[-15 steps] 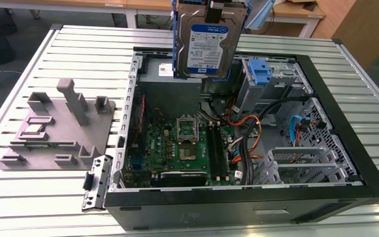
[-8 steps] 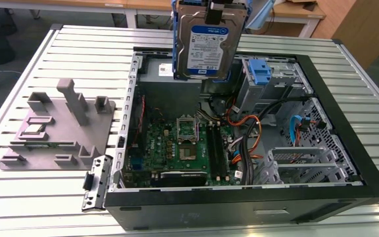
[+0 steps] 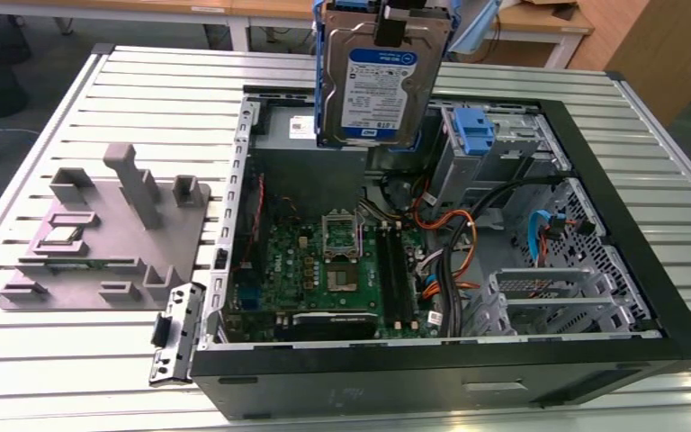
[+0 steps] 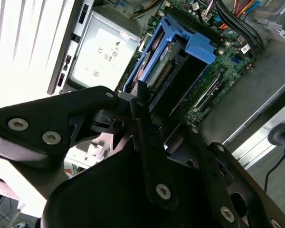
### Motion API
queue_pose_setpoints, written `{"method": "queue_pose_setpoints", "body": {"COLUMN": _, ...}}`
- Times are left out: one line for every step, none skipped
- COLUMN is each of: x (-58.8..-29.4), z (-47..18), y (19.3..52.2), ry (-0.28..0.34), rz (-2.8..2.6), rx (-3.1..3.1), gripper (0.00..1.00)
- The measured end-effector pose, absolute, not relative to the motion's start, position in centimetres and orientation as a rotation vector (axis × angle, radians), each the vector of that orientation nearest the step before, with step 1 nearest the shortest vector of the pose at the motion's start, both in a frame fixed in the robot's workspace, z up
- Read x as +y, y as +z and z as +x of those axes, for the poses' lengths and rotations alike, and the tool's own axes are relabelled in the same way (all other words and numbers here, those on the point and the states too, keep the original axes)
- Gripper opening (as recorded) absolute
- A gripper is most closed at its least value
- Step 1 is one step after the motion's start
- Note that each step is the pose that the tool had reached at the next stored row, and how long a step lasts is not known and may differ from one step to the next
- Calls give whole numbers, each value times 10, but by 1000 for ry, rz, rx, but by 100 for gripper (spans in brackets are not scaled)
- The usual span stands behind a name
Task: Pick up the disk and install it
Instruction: 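Pick up the disk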
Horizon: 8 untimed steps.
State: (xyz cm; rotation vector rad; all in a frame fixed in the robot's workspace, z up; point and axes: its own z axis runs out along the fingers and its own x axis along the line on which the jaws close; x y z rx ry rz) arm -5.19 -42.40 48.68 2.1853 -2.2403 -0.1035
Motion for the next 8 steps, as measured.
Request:
{"method": "queue_pose_setpoints", "body": {"x": -424, "z": -52, "y": 487, "ry": -104, "rz": 2185, "rx": -2240, "gripper": 35}}
{"method": "queue_pose_setpoints", "body": {"x": -424, "z": -52, "y": 487, "ry": -104, "rz": 2185, "rx": -2240, "gripper": 35}}
{"method": "queue_pose_setpoints", "body": {"x": -424, "z": -52, "y": 487, "ry": -104, "rz": 2185, "rx": -2240, "gripper": 35}}
{"method": "queue_pose_setpoints", "body": {"x": -424, "z": -52, "y": 487, "ry": -103, "rz": 2185, "rx": -2240, "gripper": 35}}
{"method": "queue_pose_setpoints", "body": {"x": -424, "z": -52, "y": 487, "ry": -104, "rz": 2185, "rx": -2240, "gripper": 35}}
{"method": "queue_pose_setpoints", "body": {"x": -425, "z": -52, "y": 487, "ry": -104, "rz": 2185, "rx": -2240, "gripper": 35}}
{"method": "queue_pose_setpoints", "body": {"x": -425, "z": -52, "y": 487, "ry": -104, "rz": 2185, "rx": -2240, "gripper": 35}}
{"method": "queue_pose_setpoints", "body": {"x": -425, "z": -52, "y": 487, "ry": -103, "rz": 2185, "rx": -2240, "gripper": 35}}
